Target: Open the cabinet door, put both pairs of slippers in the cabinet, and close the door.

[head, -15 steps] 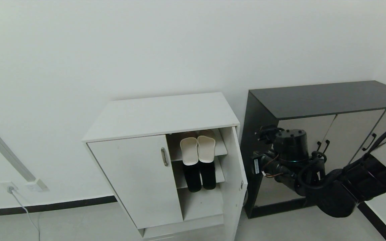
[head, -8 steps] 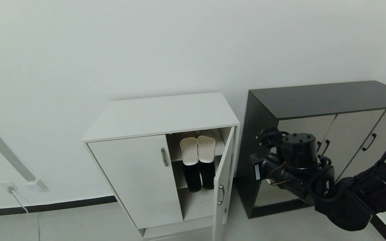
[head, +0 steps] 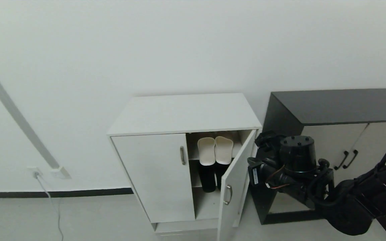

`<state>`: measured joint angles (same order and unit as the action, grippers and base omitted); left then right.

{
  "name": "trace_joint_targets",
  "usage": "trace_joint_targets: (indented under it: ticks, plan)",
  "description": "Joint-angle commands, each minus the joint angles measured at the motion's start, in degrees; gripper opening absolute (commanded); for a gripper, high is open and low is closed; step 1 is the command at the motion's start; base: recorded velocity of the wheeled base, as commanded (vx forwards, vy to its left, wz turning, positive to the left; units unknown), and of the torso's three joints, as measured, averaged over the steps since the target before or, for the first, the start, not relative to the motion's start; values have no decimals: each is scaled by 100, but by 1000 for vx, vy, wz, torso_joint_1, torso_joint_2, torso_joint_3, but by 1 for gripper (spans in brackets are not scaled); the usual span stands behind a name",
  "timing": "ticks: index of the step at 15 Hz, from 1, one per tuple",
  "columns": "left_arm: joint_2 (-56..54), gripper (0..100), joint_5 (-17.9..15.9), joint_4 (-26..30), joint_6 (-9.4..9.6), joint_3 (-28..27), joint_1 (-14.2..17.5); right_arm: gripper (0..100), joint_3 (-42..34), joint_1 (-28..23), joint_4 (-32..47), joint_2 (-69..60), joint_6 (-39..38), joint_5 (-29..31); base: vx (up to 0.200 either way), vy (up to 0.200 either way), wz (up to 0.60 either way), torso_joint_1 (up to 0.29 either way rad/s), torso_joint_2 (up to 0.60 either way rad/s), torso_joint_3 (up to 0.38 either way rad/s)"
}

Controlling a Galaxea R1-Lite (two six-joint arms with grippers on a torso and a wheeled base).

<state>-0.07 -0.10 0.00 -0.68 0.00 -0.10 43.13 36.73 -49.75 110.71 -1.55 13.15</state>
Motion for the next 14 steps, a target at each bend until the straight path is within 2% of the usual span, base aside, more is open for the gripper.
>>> trace_joint_targets:
  ticks: [1, 8, 11, 14]
  plan:
    - [7, 0, 1, 0, -2, 0, 1, 0, -6, -8, -17, -6, 5, -15, 0, 0, 600, 7, 7, 2]
    - [7, 0, 1, 0, -2, 0, 1, 0, -235, -157, -316, -217, 322, 73, 0, 0, 0, 0, 0, 0]
    - [7, 0, -8, 0, 16, 0, 1, 0, -868, -219, -307, -586, 436, 152, 0, 0, 0, 0, 0, 0]
    - [7, 0, -8, 0, 24, 0, 1, 0, -1562, -245, -307, -894, 445, 144, 200, 0, 0, -9, -2, 4]
